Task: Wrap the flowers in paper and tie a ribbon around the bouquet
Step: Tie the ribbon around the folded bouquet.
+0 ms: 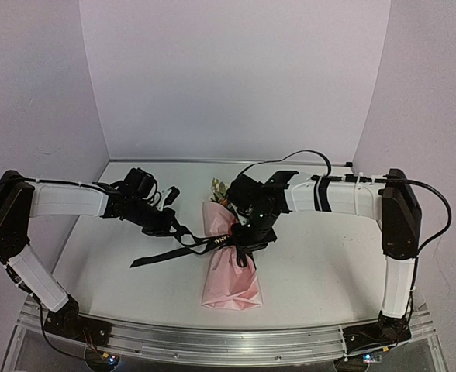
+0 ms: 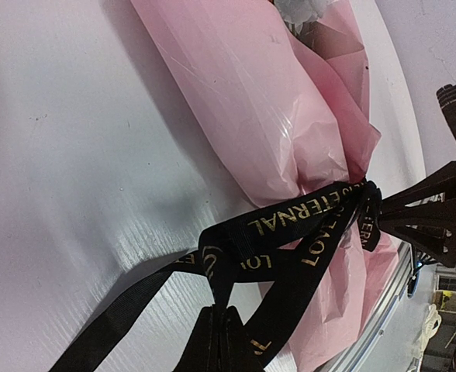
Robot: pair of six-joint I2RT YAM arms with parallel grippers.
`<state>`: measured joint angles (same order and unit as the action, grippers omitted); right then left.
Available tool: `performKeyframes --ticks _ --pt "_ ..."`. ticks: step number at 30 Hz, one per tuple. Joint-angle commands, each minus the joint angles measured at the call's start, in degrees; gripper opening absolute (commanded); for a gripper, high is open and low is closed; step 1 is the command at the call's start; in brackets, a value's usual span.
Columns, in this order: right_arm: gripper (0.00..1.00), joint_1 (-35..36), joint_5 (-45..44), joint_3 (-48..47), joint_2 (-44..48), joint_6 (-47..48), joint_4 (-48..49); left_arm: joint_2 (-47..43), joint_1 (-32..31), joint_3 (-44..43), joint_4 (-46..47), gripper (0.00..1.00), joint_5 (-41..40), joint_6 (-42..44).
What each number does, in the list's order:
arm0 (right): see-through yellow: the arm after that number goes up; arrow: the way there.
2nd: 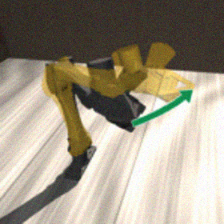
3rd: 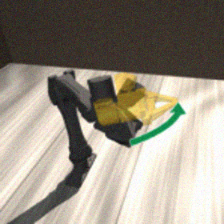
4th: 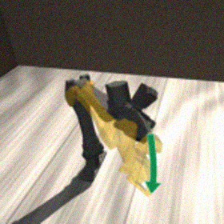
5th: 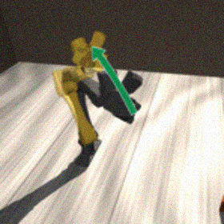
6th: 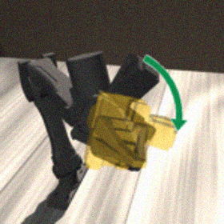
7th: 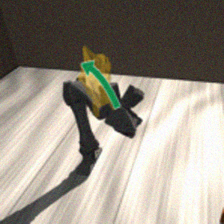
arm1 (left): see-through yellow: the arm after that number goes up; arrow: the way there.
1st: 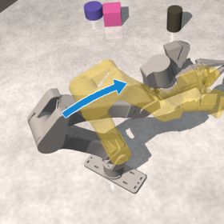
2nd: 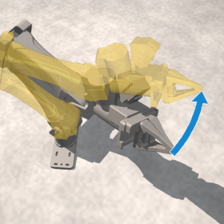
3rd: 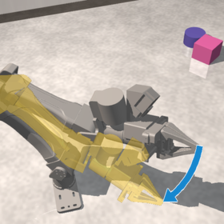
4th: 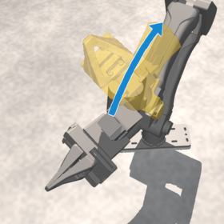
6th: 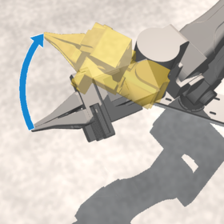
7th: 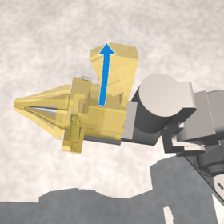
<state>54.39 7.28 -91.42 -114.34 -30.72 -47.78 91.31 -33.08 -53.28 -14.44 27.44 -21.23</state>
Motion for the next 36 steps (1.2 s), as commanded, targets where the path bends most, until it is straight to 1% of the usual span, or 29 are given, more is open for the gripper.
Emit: performKeyframes --ticks 1,18,28,32,36 --pt "0.14 -0.2 -2.4 -2.2 0.1 2.0 -1.5 0.8 -0.2 -2.7 0.5 0.0 0.3 0.5" --pt "0.13 -0.3 -1.6 -4.7 -2.2 1.8 -2.0 0.9 -0.2 -3.0 0.2 0.0 0.2 0.5" --pt "0.13 -0.4 -2.8 -3.0 -1.0 1.5 -2.0 1.3 -0.2 -3.4 0.2 0.0 0.3 0.5" --pt "0.13 -0.5 -3.4 0.2 1.7 1.2 -0.1 1.3 -0.2 -3.3 0.1 0.0 0.4 0.5" --pt "0.14 -0.5 -1.8 0.6 3.6 1.6 0.7 1.2 -0.2 -3.4 0.2 0.0 0.4 0.6"
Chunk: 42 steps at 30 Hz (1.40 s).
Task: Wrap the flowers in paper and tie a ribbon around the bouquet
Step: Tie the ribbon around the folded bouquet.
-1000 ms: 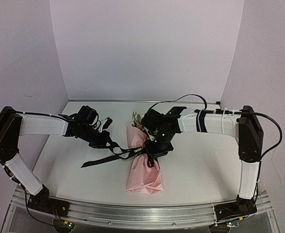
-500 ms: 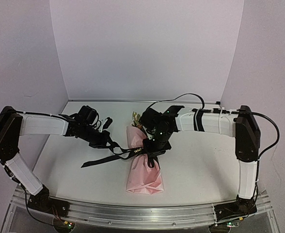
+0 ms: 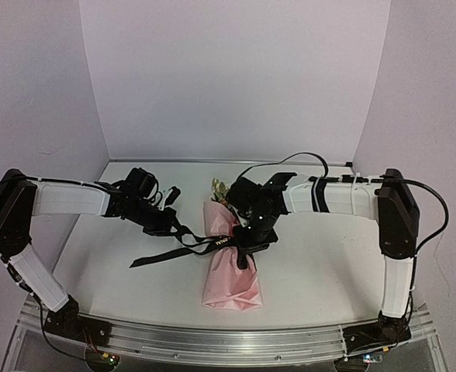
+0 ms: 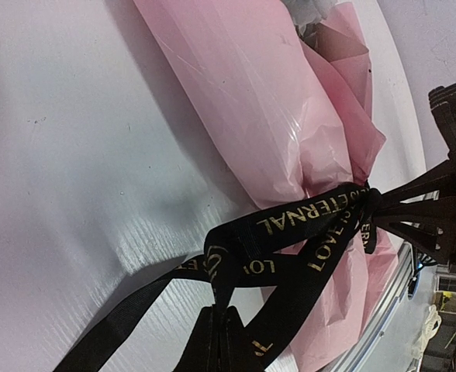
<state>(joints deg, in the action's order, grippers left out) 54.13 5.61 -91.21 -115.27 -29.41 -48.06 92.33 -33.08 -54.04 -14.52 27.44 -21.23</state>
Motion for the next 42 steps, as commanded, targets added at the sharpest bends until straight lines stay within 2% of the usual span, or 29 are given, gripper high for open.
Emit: performKeyframes --ticks 1,10,18,42 --pt "0.14 -0.3 0.0 0.5 5.0 0.3 1.0 0.2 -0.2 -2.6 0.4 0.0 0.5 0.6" --pt "0.14 -1.0 0.5 4.4 8.9 -0.9 3.4 -0.1 -0.2 -1.1 1.5 0.0 2.3 -0.3" --pt "0.13 -1.3 3.6 1.8 6.0 -2.1 3.5 -0.8 -0.2 -0.6 0.5 0.0 2.9 0.4" --pt "0.12 -1.4 4.8 -1.3 0.8 -3.5 3.8 -1.6 -0.2 -1.2 -1.2 0.0 3.5 1.8"
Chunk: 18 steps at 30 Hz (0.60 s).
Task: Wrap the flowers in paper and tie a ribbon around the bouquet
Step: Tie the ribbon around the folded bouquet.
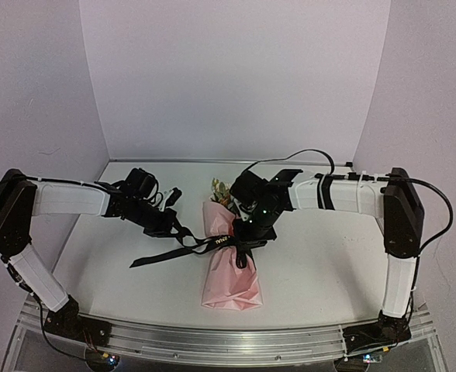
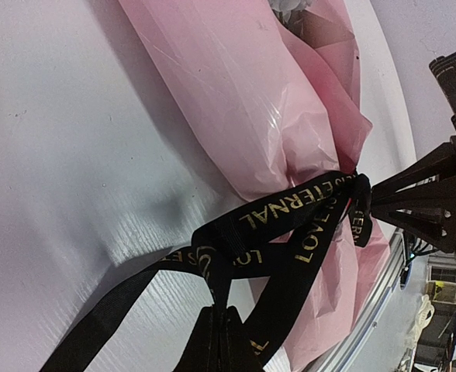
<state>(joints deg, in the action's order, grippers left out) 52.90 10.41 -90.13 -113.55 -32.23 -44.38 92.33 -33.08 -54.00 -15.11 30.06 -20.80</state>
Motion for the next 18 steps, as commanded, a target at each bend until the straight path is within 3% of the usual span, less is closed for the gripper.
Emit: performKeyframes --ticks 1,9,18 --pt "0.12 -0.2 -0.1 -2.4 -1.0 -0.7 0.2 -1.6 -0.2 -1.4 -0.6 0.0 0.9 1.4" --pt "0.09 -0.7 -0.5 -2.0 -0.3 -0.8 0.2 -1.5 -0.2 -1.4 -0.5 0.0 0.8 1.5" --pt "0.13 -1.0 -1.7 -1.0 0.4 -1.2 0.1 -1.1 -0.3 -1.6 -0.6 0.0 0.9 1.6"
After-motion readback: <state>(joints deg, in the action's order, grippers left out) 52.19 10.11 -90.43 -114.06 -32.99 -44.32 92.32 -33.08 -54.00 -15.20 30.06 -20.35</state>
